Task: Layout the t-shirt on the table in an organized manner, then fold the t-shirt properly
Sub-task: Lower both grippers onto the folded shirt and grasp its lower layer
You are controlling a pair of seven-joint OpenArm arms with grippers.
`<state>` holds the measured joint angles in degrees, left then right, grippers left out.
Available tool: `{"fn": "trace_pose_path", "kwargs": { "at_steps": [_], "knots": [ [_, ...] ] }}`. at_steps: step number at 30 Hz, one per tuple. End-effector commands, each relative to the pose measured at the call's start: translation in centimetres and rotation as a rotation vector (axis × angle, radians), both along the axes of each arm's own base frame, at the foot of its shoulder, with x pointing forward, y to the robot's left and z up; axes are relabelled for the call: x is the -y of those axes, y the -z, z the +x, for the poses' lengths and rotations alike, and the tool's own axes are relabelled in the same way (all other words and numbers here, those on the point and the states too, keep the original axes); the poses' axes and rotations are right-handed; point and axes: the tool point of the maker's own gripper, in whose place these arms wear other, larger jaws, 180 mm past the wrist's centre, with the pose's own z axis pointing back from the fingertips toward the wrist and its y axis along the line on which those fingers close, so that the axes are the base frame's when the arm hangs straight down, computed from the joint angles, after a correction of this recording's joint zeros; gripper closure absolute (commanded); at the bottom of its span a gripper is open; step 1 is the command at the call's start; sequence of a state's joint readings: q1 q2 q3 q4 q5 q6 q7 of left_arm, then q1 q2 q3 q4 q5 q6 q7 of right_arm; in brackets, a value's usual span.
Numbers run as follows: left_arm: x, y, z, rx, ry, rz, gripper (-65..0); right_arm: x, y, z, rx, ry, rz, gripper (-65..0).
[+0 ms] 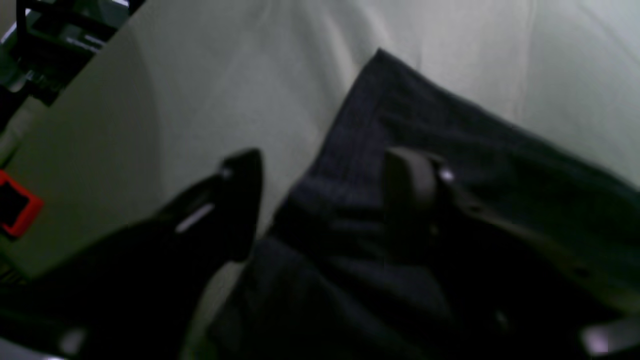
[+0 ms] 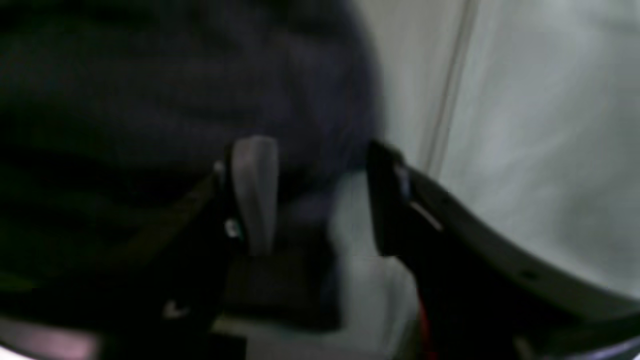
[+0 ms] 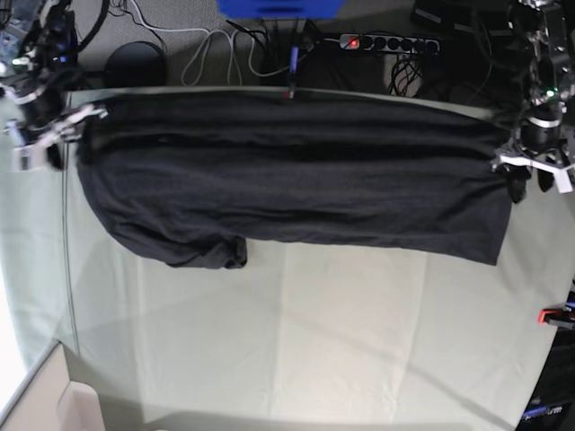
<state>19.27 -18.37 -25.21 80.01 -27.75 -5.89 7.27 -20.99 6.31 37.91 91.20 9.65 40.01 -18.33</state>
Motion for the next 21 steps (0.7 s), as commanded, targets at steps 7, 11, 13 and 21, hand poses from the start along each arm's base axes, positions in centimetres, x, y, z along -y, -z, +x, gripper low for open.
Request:
{"fn": "trace_pose_path", "kwargs": {
  "at_steps": [7, 11, 13, 21],
  "knots": [
    [-3.1, -4.1, 4.2, 0.142, -0.066, 0.036, -42.3, 1.5, -3.0, 1.8, 0.118, 0.04, 0.002, -34.0],
    [-3.4, -3.4, 7.1, 0.146, -0.081, 0.002, -42.3, 1.3, -3.6, 3.0, 0.151, 0.041, 0.009, -34.0],
    [-2.9, -2.4, 8.5, 0.111, -0.044, 0.004, -42.3, 0.6, -3.6, 3.8, 0.154, 0.018, 0.006, -34.0],
    [-1.8, 1.9, 12.4, -0.031, 0.012, -0.014, -42.4, -2.0, -2.2, 4.6, 0.092, -0.079, -0.035, -34.0]
  ]
}}
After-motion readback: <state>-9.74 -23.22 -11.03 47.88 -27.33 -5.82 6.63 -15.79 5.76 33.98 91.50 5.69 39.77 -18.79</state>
